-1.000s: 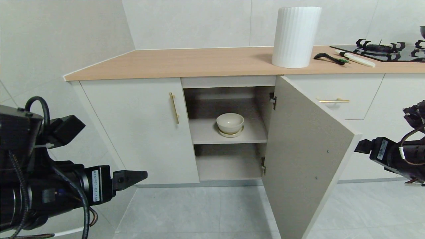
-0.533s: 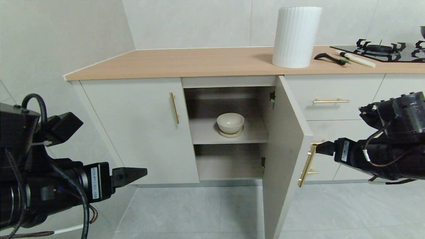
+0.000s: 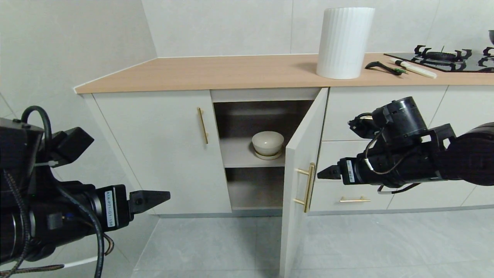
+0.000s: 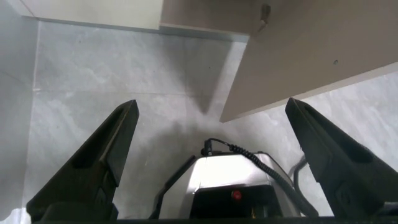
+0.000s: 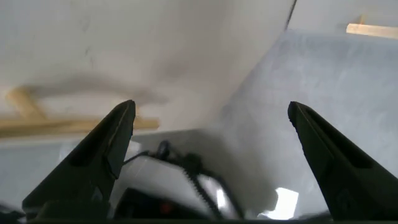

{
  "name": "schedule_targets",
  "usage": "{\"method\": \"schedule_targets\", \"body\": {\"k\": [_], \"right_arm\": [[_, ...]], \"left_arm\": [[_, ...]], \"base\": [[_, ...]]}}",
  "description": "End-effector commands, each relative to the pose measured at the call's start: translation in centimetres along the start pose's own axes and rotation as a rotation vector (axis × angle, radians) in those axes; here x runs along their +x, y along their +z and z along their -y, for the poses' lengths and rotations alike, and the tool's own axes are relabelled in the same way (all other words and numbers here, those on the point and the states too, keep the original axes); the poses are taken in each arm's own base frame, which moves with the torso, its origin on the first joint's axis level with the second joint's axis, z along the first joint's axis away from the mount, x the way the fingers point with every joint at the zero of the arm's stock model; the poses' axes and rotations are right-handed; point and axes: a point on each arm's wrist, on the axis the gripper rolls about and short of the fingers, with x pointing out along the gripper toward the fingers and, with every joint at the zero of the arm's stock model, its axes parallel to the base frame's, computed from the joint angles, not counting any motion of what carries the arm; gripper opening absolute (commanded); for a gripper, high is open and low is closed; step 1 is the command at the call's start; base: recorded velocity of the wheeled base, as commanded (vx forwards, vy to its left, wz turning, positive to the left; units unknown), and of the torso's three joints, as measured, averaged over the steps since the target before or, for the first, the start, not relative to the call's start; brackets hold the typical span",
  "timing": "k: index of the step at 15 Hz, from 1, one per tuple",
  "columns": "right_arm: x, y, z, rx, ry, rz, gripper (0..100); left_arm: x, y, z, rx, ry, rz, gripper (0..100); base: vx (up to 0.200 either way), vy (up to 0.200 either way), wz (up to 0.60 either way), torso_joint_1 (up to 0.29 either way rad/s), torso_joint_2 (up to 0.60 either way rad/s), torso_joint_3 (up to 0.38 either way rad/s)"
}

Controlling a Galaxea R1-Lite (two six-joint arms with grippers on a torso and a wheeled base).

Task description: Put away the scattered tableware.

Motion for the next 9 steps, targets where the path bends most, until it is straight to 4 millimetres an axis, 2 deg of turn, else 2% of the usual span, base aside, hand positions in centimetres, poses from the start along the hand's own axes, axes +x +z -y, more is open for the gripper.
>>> {"method": "schedule_targets", "body": {"k": [1, 5, 9], "right_arm": [[2.3, -0.1, 0.0, -0.001, -0.001, -0.035, 100], [5.7, -0.5, 0.2, 0.016, -0.003, -0.020, 100], [6.9, -0.3, 0.0, 0.077, 0.009, 0.021, 100]], "left_arm": [[0.1, 0.0, 0.0, 0.002, 0.003, -0.004, 100], [0.4, -0.2, 0.1, 0.013, 0.008, -0.014, 100], [0.5, -0.2, 0.1, 0.014, 0.014, -0.015, 100]], "base": [[0.000, 0.000, 0.00, 0.000, 0.00, 0.000], [0.000, 0.000, 0.00, 0.000, 0.00, 0.000], [0.000, 0.000, 0.00, 0.000, 0.00, 0.000]]}}
